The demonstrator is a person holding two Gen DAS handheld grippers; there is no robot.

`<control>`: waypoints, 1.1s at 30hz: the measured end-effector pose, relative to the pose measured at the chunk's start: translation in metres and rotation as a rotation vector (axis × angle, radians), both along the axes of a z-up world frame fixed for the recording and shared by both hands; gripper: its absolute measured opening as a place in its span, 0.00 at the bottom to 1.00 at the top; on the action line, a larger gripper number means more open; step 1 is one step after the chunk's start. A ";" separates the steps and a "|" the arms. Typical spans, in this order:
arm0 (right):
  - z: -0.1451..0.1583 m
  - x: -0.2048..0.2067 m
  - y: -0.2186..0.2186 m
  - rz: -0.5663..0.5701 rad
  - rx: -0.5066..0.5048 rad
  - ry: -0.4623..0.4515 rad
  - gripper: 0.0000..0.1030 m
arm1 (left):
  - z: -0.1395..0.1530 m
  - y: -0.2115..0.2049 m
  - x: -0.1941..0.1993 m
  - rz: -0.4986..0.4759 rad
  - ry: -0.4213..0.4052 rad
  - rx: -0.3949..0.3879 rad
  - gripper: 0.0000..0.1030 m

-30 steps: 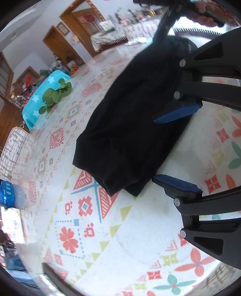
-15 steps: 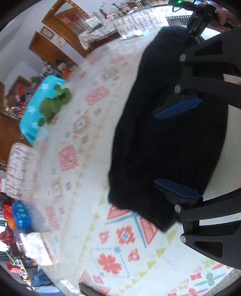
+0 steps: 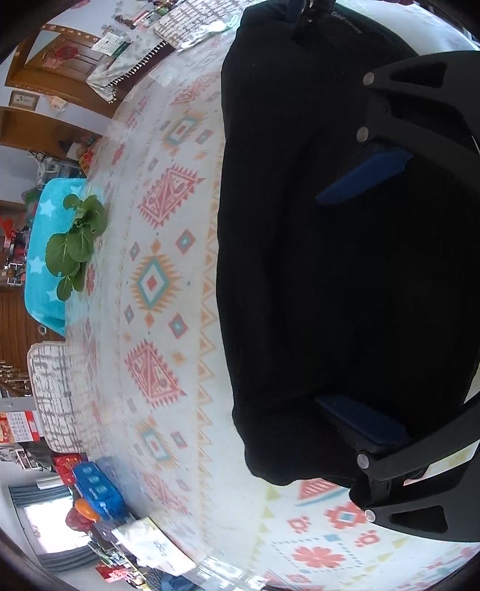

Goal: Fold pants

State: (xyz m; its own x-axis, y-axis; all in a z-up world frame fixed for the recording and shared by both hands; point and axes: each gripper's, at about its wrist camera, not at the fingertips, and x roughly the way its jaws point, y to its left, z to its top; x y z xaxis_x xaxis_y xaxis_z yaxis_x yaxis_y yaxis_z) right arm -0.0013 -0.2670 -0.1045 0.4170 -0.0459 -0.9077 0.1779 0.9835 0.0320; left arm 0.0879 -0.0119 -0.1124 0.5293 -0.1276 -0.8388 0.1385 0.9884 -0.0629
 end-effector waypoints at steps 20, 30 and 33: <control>0.091 0.052 0.086 0.381 0.148 -0.114 0.90 | 0.029 0.107 -0.050 0.262 0.057 -0.350 0.92; 0.057 0.138 0.279 0.830 0.325 0.066 0.88 | 0.017 0.109 -0.049 0.271 0.052 -0.462 0.92; 0.047 0.154 0.326 0.916 0.298 0.113 0.87 | 0.010 0.114 -0.045 0.281 0.062 -0.503 0.91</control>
State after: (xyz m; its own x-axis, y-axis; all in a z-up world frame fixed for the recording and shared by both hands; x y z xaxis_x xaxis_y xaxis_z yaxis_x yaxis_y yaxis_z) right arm 0.1529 0.0589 -0.0575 0.0865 0.4918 -0.8664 -0.6356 0.6969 0.3321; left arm 0.0425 0.1019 -0.1026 0.5526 -0.3799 -0.7418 -0.1439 0.8332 -0.5339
